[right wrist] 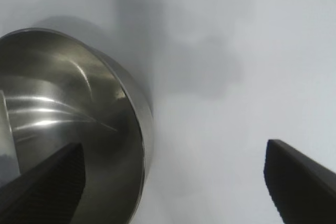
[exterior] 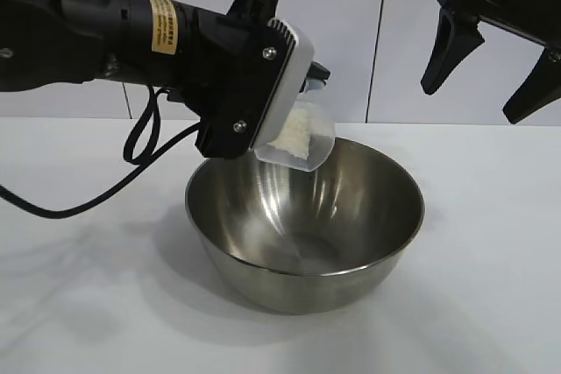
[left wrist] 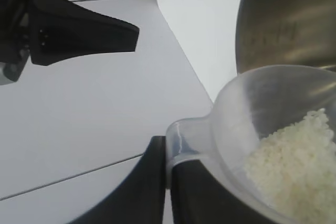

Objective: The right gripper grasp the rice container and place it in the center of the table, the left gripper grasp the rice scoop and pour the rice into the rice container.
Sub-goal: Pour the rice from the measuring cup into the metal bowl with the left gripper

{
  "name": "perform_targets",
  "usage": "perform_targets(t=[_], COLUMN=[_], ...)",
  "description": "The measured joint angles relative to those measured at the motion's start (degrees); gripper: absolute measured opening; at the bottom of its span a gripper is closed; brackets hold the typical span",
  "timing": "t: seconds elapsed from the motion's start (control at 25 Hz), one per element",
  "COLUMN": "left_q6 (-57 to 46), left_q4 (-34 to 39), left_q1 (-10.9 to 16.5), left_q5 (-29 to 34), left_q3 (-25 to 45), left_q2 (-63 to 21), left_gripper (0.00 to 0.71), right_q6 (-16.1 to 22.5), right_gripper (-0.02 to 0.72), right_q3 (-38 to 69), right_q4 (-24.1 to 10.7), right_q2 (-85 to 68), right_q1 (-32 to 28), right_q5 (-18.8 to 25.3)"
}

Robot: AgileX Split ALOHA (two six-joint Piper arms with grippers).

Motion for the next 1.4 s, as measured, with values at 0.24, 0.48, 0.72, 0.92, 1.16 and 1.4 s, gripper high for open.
perform_targets(t=[0.24, 0.48, 0.72, 0.92, 1.16, 1.4], left_q6=[9.04, 14.89, 17.36, 19.73, 23.86, 24.49], left_q4=[-3.51, -7.31, -7.38, -6.38, -5.03, -0.69], left_q1=[-0.35, -0.48, -0.55, -0.55, -0.53, -0.41], left_q5=[0.21, -0.45, -1.58, -2.39, -2.94, -2.94], left_q3=[-1.18, -1.28, -1.58, -1.76, -1.87, -1.87], left_q2=[3.86, 4.5, 4.5, 4.5, 4.5, 4.5], left_gripper=[0.008, 0.008, 0.008, 0.008, 0.008, 0.008], right_q6=[0.0, 0.0, 0.0, 0.0, 0.0, 0.0], right_gripper=[0.638, 0.638, 0.638, 0.638, 0.638, 0.638], right_q3=[0.0, 0.0, 0.0, 0.0, 0.0, 0.0], right_q4=[0.0, 0.0, 0.0, 0.0, 0.0, 0.0], right_q2=[0.0, 0.0, 0.0, 0.0, 0.0, 0.0], right_q1=[0.0, 0.0, 0.0, 0.0, 0.0, 0.0], right_q5=[0.66, 0.66, 0.66, 0.66, 0.66, 0.66])
